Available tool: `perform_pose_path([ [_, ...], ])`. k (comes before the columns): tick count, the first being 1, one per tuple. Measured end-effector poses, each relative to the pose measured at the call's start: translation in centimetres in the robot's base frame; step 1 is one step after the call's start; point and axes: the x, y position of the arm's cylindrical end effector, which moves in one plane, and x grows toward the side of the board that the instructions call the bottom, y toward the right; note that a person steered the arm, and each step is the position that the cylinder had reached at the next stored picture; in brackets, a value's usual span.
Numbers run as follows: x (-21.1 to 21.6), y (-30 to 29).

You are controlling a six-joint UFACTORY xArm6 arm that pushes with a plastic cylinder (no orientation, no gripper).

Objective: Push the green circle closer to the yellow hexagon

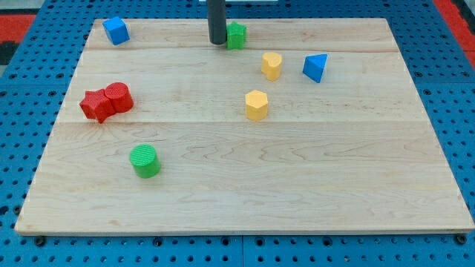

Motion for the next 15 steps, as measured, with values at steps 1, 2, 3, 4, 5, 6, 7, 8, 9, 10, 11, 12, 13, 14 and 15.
perform_pose_path([
  [1, -0.6, 0.9],
  [2, -0.6, 1.5],
  [3, -0.4, 1.5],
  [4, 3.3, 1.8],
  [5, 7.7, 1.9],
  [6, 13.0, 0.5],
  [7, 16.4, -6.9],
  [8, 23.0, -10.8],
  [9, 24.5, -16.5],
  [10, 29.0, -14.4],
  [11, 27.9, -6.2],
  [12, 24.2, -1.0],
  [13, 21.6, -4.3],
  [14, 20.5, -1.8],
  [15, 17.8, 0.1],
])
